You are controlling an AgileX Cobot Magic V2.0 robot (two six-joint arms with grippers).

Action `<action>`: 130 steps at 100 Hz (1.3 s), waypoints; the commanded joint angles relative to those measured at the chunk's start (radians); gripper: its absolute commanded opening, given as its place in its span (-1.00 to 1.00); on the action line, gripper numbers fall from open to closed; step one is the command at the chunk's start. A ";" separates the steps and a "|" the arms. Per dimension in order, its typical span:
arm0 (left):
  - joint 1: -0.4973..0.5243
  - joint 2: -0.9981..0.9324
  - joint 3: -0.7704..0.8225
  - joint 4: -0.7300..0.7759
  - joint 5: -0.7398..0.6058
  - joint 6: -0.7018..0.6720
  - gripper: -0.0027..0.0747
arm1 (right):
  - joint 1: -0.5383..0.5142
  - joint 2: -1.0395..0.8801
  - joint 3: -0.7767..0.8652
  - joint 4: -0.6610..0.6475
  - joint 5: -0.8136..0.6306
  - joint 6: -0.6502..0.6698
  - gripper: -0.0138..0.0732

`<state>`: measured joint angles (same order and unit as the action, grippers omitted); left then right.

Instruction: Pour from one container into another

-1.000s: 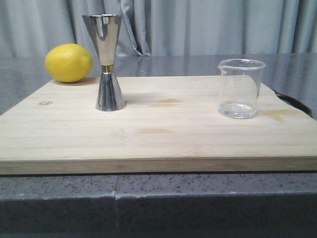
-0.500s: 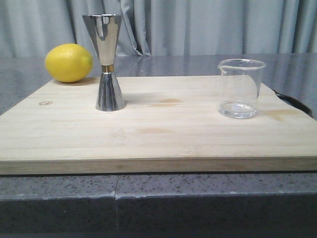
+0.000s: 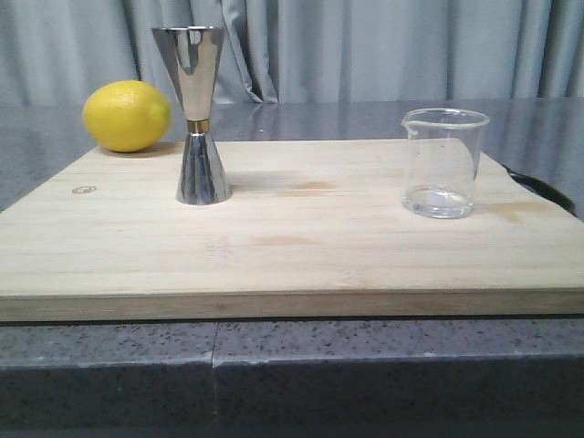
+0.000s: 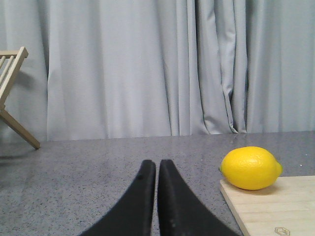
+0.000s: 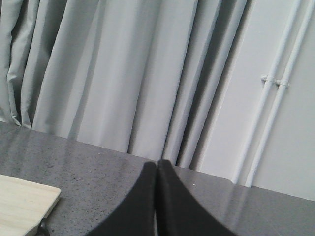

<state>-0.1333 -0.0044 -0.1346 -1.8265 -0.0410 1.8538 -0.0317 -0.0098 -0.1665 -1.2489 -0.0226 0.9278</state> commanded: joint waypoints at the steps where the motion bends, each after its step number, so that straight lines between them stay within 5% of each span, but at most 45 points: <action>1: -0.009 -0.015 -0.026 -0.020 0.030 -0.007 -0.98 | -0.005 0.009 -0.026 -0.003 -0.021 0.003 -0.85; 20: -0.009 -0.015 -0.024 0.018 0.018 -0.007 -0.98 | -0.005 0.009 -0.026 -0.003 -0.021 0.003 -0.85; 30: -0.009 -0.015 -0.027 0.244 0.104 -0.088 -0.98 | -0.005 0.009 -0.026 -0.003 -0.021 0.003 -0.85; 39: -0.009 -0.015 -0.028 0.510 0.114 -0.457 -0.98 | -0.005 0.009 -0.026 -0.003 -0.021 0.003 -0.85; 63: -0.009 -0.015 -0.024 1.566 0.154 -1.617 -0.98 | -0.005 0.009 -0.026 -0.003 -0.021 0.003 -0.85; 73: -0.009 -0.015 -0.013 1.842 0.143 -1.944 -0.98 | -0.005 0.009 -0.026 -0.003 -0.021 0.003 -0.85; 102: -0.009 -0.026 0.154 1.859 -0.185 -1.986 -0.98 | -0.005 0.009 -0.026 -0.003 -0.021 0.003 -0.85; 130: -0.009 -0.026 0.176 1.876 -0.172 -1.986 -0.98 | -0.005 0.009 -0.026 -0.003 -0.021 0.003 -0.85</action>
<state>-0.1333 -0.0044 0.0043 0.0377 -0.1387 -0.1190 -0.0317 -0.0098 -0.1665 -1.2489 -0.0245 0.9278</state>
